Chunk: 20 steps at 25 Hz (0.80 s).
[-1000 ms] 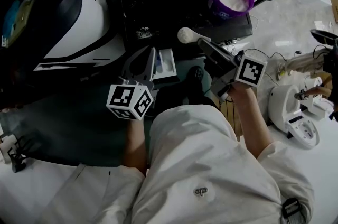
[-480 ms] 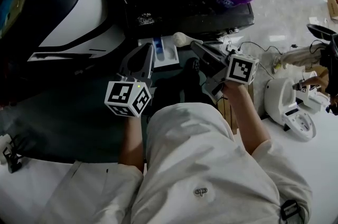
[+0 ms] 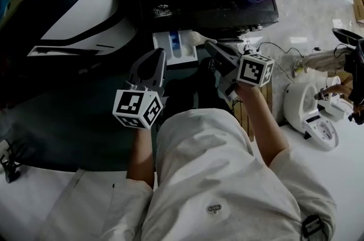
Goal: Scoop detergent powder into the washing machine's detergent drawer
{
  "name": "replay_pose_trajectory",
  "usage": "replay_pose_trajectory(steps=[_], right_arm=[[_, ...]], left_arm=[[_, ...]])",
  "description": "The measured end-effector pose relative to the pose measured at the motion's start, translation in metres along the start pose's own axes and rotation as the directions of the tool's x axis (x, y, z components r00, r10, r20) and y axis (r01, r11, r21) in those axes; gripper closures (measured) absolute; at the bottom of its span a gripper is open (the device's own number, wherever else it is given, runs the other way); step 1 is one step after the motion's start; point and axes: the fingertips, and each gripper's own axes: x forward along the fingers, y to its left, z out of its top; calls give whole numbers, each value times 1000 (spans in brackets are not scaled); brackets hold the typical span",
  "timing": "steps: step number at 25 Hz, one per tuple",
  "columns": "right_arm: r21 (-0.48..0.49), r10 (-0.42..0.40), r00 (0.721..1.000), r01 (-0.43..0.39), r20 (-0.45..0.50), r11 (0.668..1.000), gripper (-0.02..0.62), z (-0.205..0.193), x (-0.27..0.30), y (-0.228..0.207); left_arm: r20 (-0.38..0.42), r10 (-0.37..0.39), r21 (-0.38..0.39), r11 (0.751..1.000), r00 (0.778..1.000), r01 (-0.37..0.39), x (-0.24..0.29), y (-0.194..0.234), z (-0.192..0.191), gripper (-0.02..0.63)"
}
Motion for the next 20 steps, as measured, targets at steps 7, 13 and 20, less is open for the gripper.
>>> replay_pose_trajectory(steps=[7, 13, 20], right_arm=[[-81, -47, 998, 44, -32, 996, 584, -18, 15, -16], [-122, -92, 995, 86, -39, 989, 584, -27, 26, -36], [-212, -144, 987, 127, -68, 969, 584, -34, 37, -51]], left_arm=[[-15, -7, -26, 1000, 1000, 6, -6, 4, -15, 583], [-22, -14, -23, 1000, 1000, 13, -7, 6, -18, 583], [-30, -20, -28, 999, 999, 19, -10, 10, -24, 583]])
